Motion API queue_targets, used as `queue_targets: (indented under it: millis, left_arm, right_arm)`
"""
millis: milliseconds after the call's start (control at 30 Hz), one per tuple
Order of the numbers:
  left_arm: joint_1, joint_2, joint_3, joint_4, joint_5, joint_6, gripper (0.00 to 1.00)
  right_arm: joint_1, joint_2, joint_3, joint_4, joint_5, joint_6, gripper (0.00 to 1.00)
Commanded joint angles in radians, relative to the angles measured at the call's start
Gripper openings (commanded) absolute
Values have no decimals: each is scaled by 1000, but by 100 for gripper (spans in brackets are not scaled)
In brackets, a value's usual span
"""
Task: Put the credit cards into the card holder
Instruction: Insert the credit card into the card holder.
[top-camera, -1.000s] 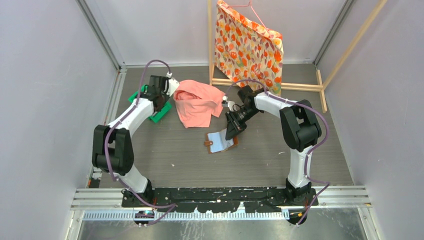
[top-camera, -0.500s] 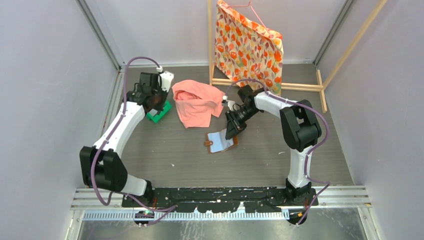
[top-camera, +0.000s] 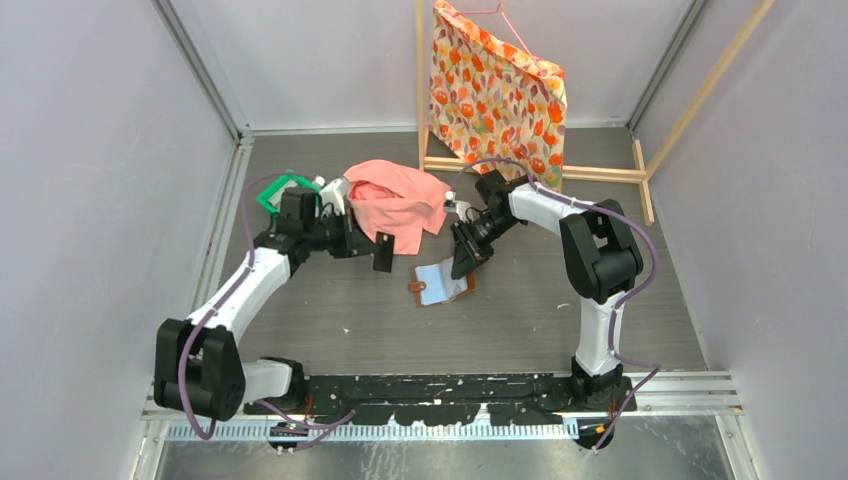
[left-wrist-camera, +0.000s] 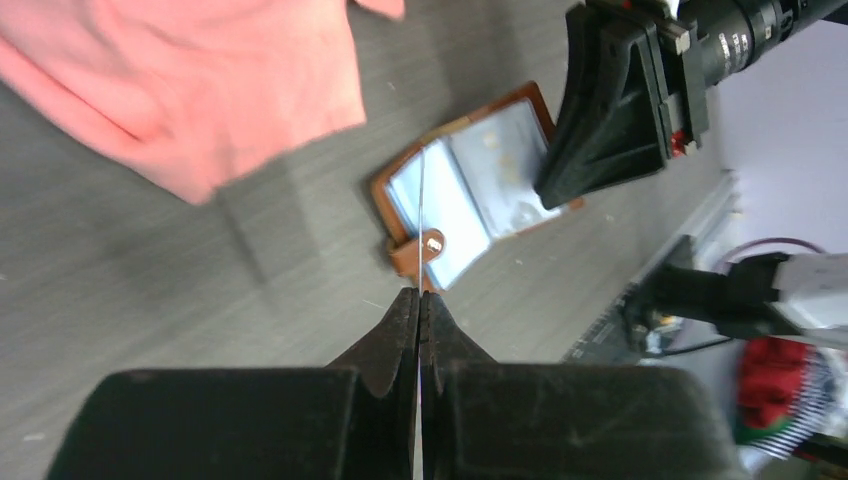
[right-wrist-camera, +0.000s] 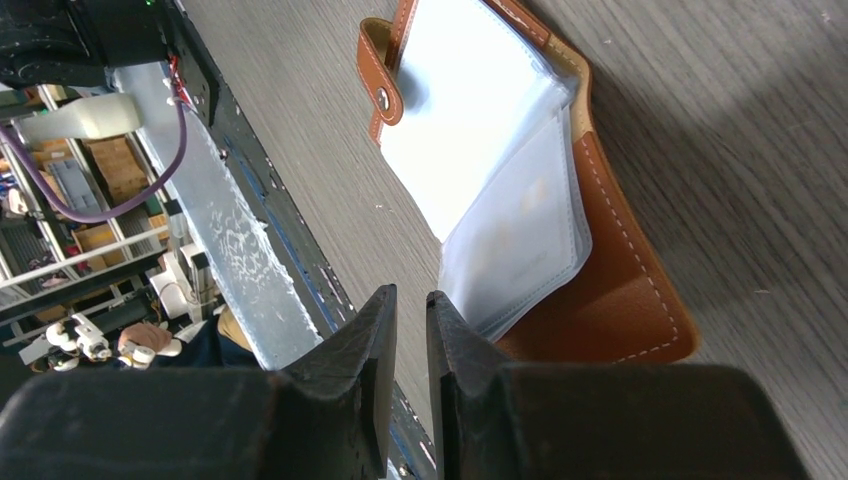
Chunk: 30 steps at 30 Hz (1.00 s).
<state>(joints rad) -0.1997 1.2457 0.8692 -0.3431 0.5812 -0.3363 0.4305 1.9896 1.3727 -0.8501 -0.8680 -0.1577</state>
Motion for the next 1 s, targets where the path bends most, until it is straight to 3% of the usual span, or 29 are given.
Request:
queue_targets:
  millis: [0, 367, 667, 967]
  left_arm:
    - [-15, 41, -98, 274, 191, -278, 0]
    - [-171, 205, -193, 615, 163, -472, 0]
    - [-242, 358, -177, 706, 143, -521, 1]
    - [-254, 416, -167, 721, 125, -532, 1]
  right_arm:
    - [5, -23, 37, -4, 15, 7, 23]
    - [5, -9, 37, -6, 34, 4, 22]
    - [2, 1, 39, -8, 136, 3, 17]
    - [2, 42, 55, -25, 205, 6, 12]
